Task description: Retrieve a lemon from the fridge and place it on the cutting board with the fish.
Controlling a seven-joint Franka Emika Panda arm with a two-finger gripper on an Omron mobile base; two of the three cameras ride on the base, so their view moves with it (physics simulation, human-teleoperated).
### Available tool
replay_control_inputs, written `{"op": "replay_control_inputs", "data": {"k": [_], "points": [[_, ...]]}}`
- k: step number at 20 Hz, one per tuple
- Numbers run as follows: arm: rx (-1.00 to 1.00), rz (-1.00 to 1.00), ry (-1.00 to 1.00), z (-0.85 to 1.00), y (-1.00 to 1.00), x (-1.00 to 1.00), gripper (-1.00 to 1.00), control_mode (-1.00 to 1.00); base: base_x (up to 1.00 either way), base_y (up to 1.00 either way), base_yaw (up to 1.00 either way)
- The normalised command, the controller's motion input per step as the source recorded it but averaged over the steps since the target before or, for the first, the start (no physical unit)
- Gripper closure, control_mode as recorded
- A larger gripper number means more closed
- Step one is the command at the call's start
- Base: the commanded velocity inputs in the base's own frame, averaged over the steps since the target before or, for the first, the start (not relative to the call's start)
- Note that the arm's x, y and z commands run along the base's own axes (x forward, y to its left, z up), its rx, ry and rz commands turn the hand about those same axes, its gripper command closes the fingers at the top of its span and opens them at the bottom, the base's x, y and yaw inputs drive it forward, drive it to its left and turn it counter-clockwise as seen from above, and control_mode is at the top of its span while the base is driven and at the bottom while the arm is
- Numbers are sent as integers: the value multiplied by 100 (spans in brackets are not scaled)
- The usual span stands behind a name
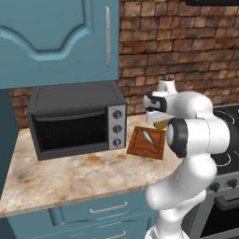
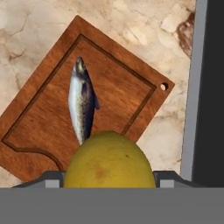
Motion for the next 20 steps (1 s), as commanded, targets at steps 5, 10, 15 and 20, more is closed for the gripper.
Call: {"op": "replay_control_inputs", "data": {"k": [5, 10, 15, 20], "points": [[1, 7, -1, -36, 0, 14, 100, -100, 0, 0, 0], [0, 5, 0, -50, 0, 1, 100, -100, 0, 0, 0], [0, 5, 0, -33, 0, 5, 100, -100, 0, 0, 0], [0, 3, 0, -18, 0, 4, 100, -100, 0, 0, 0]]}}
